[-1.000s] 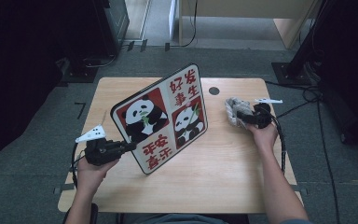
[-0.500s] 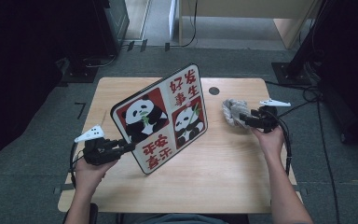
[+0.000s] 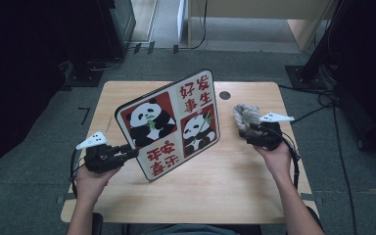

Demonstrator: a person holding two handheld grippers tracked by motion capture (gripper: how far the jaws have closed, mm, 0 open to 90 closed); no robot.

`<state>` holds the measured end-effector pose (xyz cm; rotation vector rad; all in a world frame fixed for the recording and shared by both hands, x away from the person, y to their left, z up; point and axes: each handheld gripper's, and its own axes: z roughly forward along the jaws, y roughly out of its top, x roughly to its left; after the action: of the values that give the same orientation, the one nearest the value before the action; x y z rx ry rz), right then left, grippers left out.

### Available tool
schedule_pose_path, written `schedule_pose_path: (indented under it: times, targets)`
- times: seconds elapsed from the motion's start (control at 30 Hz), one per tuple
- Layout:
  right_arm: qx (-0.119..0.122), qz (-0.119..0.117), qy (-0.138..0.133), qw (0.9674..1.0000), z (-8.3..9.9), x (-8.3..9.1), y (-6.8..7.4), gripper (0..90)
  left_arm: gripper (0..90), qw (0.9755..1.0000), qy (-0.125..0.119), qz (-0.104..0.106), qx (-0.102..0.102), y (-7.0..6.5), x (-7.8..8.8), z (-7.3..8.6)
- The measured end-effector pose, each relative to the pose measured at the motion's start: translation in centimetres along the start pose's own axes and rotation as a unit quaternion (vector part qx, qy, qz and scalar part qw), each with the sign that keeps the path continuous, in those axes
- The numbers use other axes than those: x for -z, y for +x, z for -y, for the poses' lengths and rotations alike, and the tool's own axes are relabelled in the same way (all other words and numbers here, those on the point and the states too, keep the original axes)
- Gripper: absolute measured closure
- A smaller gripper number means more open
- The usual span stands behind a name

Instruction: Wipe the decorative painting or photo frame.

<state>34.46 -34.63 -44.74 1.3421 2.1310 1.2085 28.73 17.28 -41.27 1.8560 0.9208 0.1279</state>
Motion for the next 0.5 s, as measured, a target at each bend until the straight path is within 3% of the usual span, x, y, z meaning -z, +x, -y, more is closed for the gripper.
schedule_pose_path:
  times: [0.13,0.37,0.5]
  targets:
    - [0.019,-0.018,0.019,0.9995,0.6,-0.6,1.1,41.0,62.4,1.0,0.0,-0.003,0.001,0.2,0.0,0.1]
    - [0.019,-0.049,0.028,0.9982,1.4,-1.7,2.4,41.3,62.4,0.9999,-0.002,-0.014,0.009,0.7,-0.1,0.1]
    - [0.019,-0.055,0.04,0.9975,1.6,-2.3,2.8,41.1,62.9,0.9998,0.0,-0.019,0.011,1.1,-0.2,0.0]
